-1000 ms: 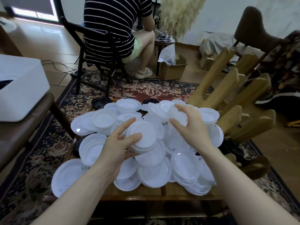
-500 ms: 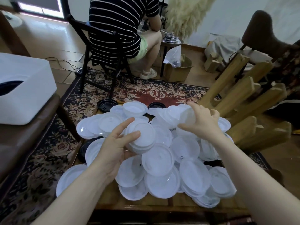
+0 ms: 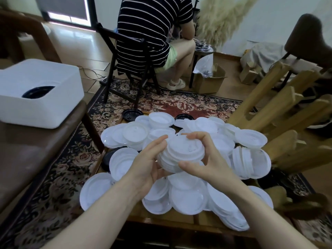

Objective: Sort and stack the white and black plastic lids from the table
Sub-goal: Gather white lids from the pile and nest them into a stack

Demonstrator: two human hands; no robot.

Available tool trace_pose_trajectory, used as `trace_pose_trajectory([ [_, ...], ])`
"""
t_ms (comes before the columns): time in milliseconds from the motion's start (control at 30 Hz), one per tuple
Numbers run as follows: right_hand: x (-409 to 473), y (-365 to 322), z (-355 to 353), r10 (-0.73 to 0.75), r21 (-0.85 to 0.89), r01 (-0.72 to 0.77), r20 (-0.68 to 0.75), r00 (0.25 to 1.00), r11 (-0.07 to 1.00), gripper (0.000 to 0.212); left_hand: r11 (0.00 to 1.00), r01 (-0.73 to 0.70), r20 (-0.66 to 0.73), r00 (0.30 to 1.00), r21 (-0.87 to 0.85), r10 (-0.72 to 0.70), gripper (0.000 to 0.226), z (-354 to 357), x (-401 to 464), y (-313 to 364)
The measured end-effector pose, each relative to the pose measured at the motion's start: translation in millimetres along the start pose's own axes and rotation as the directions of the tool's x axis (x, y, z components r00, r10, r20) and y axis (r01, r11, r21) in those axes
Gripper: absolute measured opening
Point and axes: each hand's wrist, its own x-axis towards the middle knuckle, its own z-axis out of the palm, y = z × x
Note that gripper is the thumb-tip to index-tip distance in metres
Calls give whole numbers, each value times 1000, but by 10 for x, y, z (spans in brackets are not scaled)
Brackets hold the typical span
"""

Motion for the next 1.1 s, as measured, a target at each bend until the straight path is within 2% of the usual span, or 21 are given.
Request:
trace_pose_trajectory([
  [267,8,92,13,-2,-145,8,42,999,989,71,991,-28,83,996,129,18,53,20,-40,19],
  [400,35,80,102,-74,-255,85,52,996,963,75,985,-35,116,993,168,16,66,-54,-11,32],
  [633,163,32,254,-165,-278,173,53,985,945,74,987,-64,68,996,150,54,59,-152,33,148],
  [733,233,52,257,-142,-276,158,75,987,948,73,982,-94,2,996,166,95,47,-254,44,356],
  [800,313,53,222,-114,-296,127,59,992,947,70,973,-169,-84,979,159,184,46,-436,62,588],
  [900,521,-4,208,-102,-326,104,25,994,940,66,948,-307,-252,914,87,319,47,-795,44,904],
  [1100,1222,-83,531,-26,-480,97,154,988,872,75,909,-417,-437,822,-24,366,48,-1156,44,1092],
])
